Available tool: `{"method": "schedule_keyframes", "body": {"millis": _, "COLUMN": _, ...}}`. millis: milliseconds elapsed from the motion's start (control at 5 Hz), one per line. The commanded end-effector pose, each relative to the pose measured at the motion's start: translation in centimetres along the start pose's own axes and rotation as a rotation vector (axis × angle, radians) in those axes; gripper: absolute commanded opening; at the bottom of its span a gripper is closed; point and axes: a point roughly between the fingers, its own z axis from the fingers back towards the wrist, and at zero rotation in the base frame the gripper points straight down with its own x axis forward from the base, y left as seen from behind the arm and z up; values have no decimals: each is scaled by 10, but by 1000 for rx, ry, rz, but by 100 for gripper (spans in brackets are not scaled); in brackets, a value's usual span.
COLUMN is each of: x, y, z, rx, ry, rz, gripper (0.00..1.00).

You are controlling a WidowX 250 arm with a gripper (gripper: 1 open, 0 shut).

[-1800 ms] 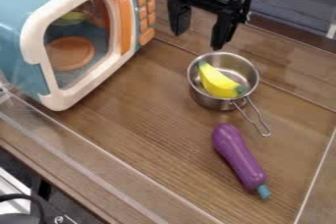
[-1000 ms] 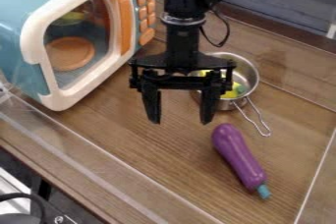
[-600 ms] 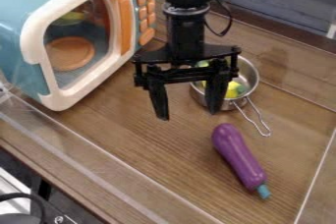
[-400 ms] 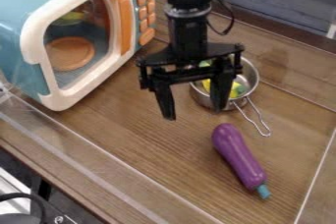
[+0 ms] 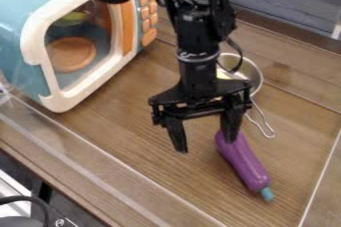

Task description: Put the eggplant in the silver pot

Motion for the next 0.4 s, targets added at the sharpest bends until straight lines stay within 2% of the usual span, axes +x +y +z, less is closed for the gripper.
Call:
{"method": "schedule_keyframes", "body": {"millis": 0, "x": -1, "y": -4, "z": 0, "rx": -33, "ry": -13, "rz": 15, "gripper": 100}}
{"method": "schedule_keyframes", "body": {"millis": 200, "x": -9, "y": -4, "z": -9, "rx": -45, "ry": -11, "rz": 41, "gripper": 100}}
